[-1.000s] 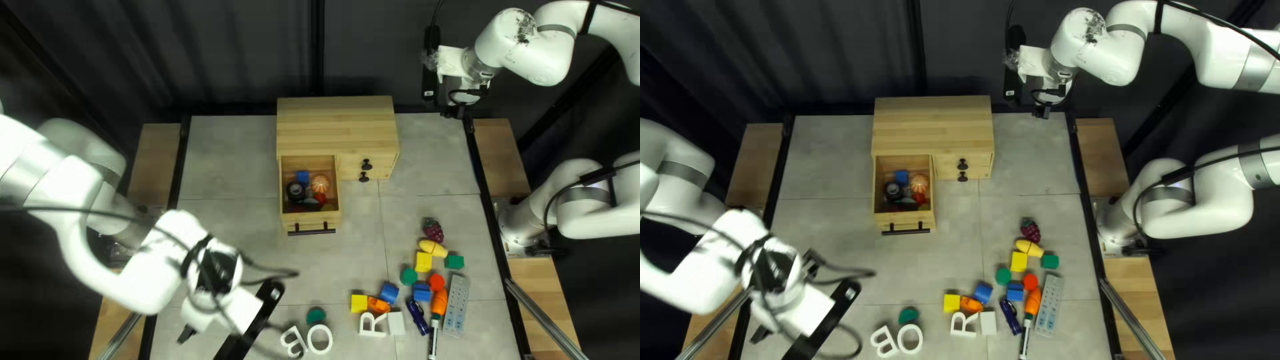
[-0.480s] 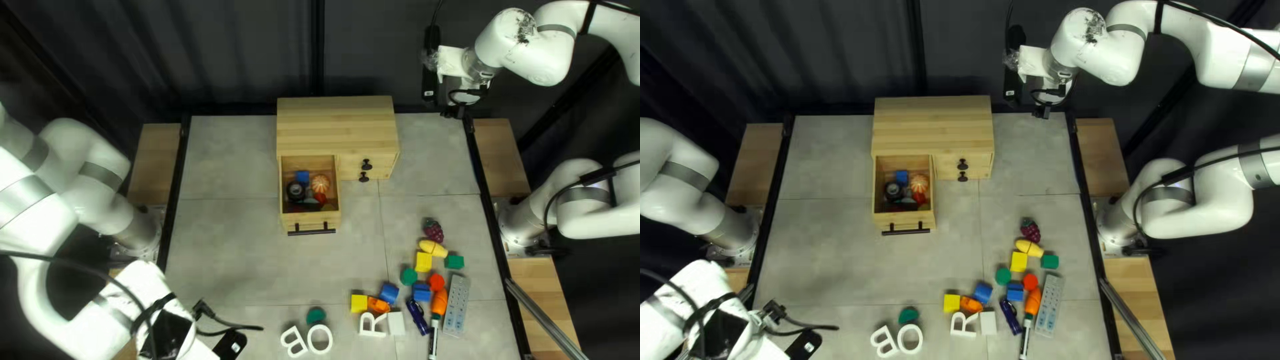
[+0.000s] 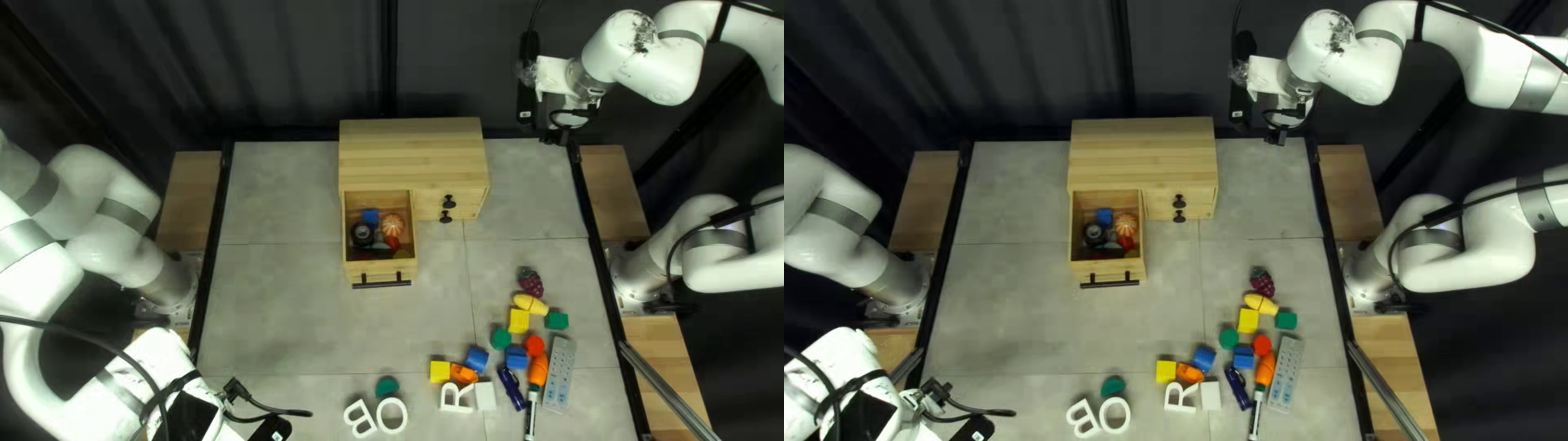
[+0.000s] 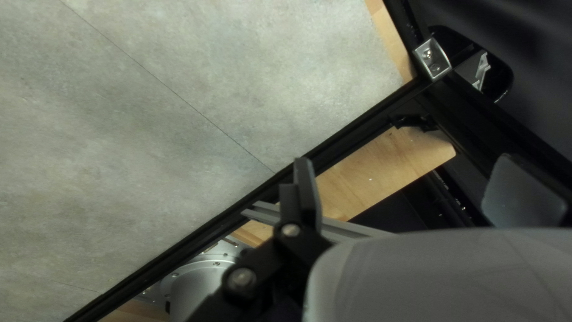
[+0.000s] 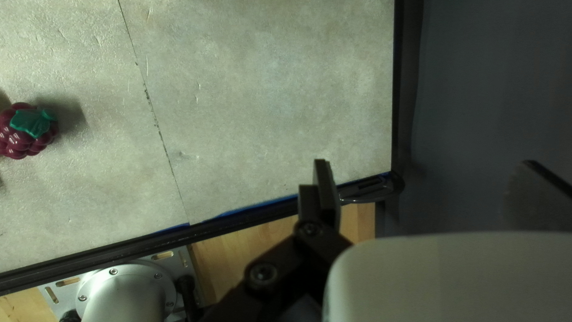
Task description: Open drawers and place objects into drawer and close
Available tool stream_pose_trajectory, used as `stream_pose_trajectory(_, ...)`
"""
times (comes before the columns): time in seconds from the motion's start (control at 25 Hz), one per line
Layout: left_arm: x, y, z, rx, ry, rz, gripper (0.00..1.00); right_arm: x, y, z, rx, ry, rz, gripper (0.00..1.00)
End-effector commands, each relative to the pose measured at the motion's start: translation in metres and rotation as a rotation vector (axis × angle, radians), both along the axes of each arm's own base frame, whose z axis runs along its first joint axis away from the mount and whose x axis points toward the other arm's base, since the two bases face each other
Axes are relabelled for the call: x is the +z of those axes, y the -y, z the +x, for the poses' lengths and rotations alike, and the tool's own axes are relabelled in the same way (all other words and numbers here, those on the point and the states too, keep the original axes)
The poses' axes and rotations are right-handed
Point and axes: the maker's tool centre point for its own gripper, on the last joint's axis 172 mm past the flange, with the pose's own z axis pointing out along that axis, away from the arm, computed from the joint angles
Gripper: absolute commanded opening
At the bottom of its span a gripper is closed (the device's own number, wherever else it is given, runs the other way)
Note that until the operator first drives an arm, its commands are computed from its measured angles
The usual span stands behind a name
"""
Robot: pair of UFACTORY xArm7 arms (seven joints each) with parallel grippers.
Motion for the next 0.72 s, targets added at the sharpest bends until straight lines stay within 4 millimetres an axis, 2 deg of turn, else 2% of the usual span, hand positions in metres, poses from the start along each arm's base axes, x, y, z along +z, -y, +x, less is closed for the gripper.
stream_pose_trajectory(0.04, 0.000, 0.000, 0.000, 0.000, 0.000, 0.000, 1.00, 0.012, -0.002, 0.025, 0.062, 0.015, -0.020, 1.00)
stream_pose_trajectory(0.24, 0.000, 0.000, 0.000, 0.000, 0.000, 0.000, 1.00, 0.030, -0.021, 0.083, 0.147, 0.049, -0.041, 1.00)
stream_pose_trajectory(0.32, 0.000, 0.000, 0.000, 0.000, 0.000, 0.000, 1.00, 0.028, -0.038, 0.100, 0.169, 0.063, -0.046, 1.00)
stream_pose_trajectory(0.36, 0.000, 0.000, 0.000, 0.000, 0.000, 0.000, 1.00, 0.024, -0.061, 0.112, 0.188, 0.069, -0.045, 1.00)
stream_pose_trajectory(0.48, 0.000, 0.000, 0.000, 0.000, 0.000, 0.000, 1.00, 0.018, -0.110, 0.119, 0.212, 0.053, -0.041, 1.00)
stream_pose_trajectory(0.72, 0.000, 0.000, 0.000, 0.000, 0.000, 0.000, 1.00, 0.018, -0.114, 0.117, 0.209, 0.045, -0.039, 1.00)
